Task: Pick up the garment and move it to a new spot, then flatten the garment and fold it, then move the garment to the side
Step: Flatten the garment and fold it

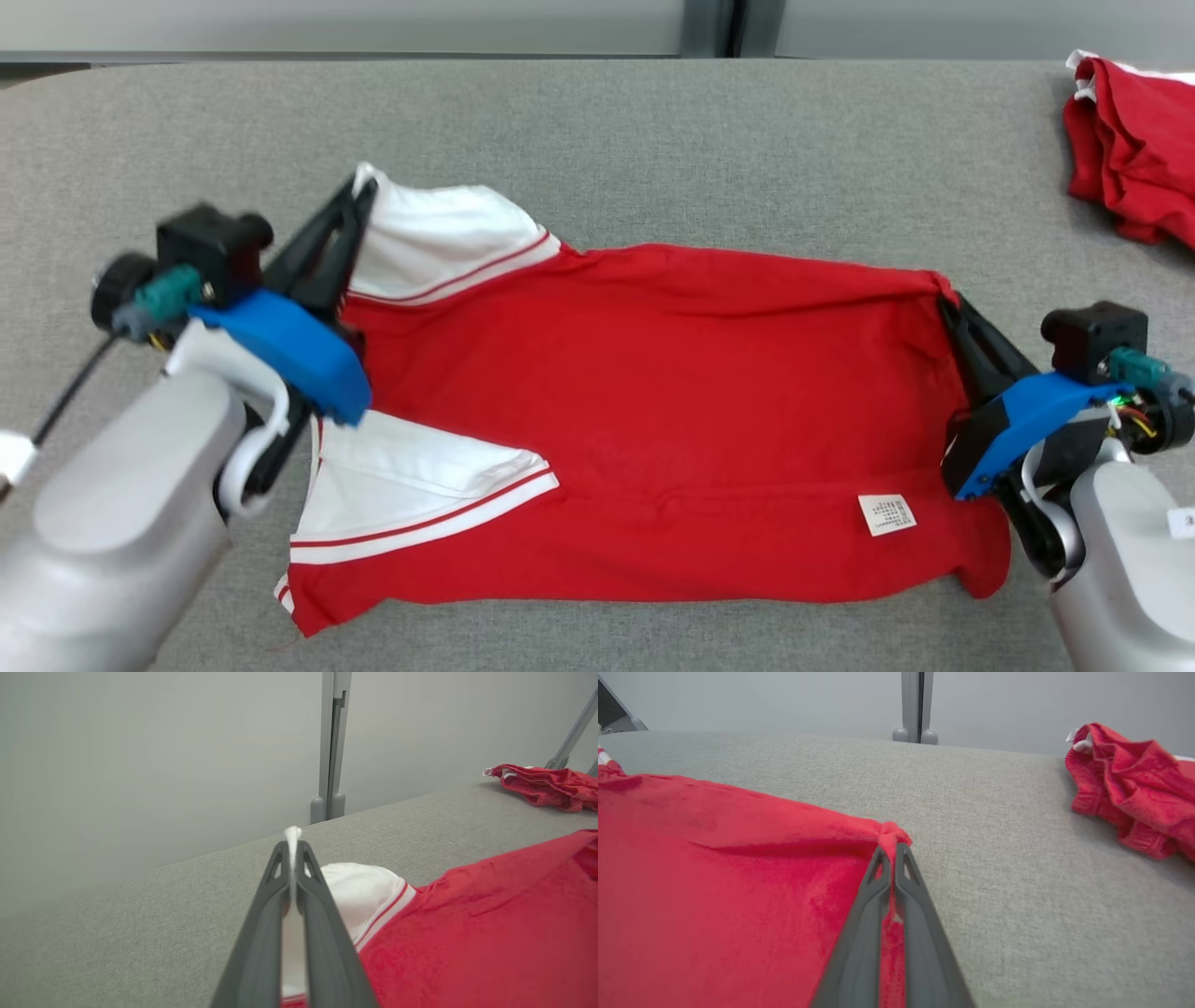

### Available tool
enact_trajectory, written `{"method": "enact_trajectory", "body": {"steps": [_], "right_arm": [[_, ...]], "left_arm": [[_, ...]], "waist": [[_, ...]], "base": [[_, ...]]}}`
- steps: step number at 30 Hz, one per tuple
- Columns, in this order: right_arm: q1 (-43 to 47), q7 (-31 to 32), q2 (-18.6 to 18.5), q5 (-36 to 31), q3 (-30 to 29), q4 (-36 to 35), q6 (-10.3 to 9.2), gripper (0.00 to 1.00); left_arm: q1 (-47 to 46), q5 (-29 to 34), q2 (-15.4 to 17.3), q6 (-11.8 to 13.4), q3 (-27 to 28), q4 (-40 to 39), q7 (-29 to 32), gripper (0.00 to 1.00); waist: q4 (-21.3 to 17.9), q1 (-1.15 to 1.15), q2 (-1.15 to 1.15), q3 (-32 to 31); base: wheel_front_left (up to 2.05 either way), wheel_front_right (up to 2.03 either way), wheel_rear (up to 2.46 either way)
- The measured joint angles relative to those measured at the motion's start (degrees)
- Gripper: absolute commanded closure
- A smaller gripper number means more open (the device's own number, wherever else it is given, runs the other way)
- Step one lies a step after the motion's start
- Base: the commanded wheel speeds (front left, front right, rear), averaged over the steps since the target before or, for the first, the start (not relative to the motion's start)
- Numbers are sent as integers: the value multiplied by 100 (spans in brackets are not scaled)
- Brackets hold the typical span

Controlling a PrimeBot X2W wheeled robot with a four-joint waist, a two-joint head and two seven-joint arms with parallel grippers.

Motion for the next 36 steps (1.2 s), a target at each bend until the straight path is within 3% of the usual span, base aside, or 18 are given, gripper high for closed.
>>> {"method": "enact_trajectory", "body": {"steps": [7,14,26,36], "right_arm": [[149,-258,81,-130,-13,124,0,100],[405,-569,152,-168,-53,234,0,100],[1150,-909,332,-68,-201,-19,0,100],[1936,-843,464,-57,-461,-862,0,100]], "left_arm": [[842,-85,350,525,-30,-1091,-1,100],[1508,-210,520,937,-65,-1697,-26,100],[2320,-387,571,1284,-13,-1915,-203,100],[2705,-378,568,1433,143,-1926,-286,100]], "waist": [[82,0,0,-114],[143,0,0,-236],[174,0,0,-414],[204,1,0,-511]], "base": [[0,0,0],[0,0,0],[0,0,0],[0,0,0]]}}
